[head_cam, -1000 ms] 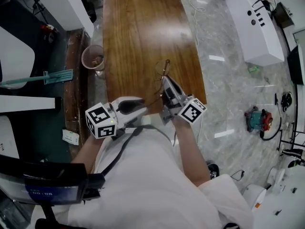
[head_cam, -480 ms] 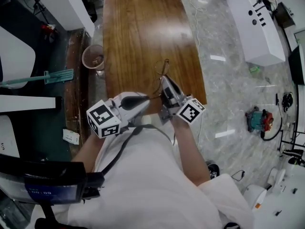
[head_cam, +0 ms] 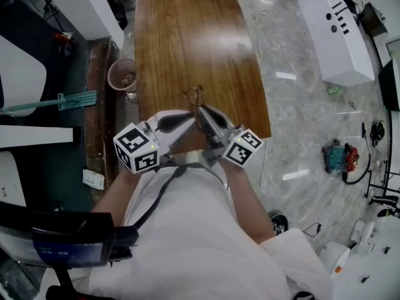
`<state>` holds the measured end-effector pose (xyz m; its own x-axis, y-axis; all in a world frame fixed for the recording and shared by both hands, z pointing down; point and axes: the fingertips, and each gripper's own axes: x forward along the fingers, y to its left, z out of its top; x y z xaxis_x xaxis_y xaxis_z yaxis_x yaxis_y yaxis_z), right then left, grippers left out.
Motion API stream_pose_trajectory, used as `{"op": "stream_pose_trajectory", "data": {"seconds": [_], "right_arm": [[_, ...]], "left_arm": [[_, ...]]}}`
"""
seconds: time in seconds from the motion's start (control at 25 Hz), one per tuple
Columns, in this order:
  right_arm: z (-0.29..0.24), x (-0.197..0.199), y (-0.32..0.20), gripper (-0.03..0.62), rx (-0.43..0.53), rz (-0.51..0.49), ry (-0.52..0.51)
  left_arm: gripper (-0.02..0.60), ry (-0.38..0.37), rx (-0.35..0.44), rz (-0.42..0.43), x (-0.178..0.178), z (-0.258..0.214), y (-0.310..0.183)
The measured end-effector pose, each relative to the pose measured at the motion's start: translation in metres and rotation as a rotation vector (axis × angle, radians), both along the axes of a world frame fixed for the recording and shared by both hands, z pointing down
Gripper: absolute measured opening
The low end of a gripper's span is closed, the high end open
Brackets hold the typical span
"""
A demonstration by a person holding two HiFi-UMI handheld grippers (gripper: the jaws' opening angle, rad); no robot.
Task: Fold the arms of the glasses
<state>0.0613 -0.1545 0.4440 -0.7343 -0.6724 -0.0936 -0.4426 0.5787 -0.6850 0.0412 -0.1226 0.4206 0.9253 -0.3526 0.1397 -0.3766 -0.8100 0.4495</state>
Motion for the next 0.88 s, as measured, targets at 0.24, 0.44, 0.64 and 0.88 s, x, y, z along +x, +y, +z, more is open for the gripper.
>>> {"op": "stream_pose_trajectory", "data": {"seconds": [0.24, 0.44, 0.64, 0.88], "right_arm": [[0.007, 0.004, 0.000, 0.031, -0.010, 0.023, 0.032], [0.008, 0.000, 0.000, 0.031, 0.005, 0.010, 0.057], [0.003, -0.014, 0.004, 0.031, 0.028, -0.023, 0.073], [0.000, -0.020, 0.013, 0.029, 0.055, -0.062, 0.090]], "left_arm": [[0.041, -0.010, -0.024, -0.010, -0.009, 0.008, 0.008], [0.034, 0.044, -0.022, -0.003, -0.012, 0.000, 0.012], [0.006, 0.060, -0.013, -0.006, -0.012, -0.003, 0.006], [0.006, 0.061, -0.024, -0.006, -0.012, -0.002, 0.006]]}}
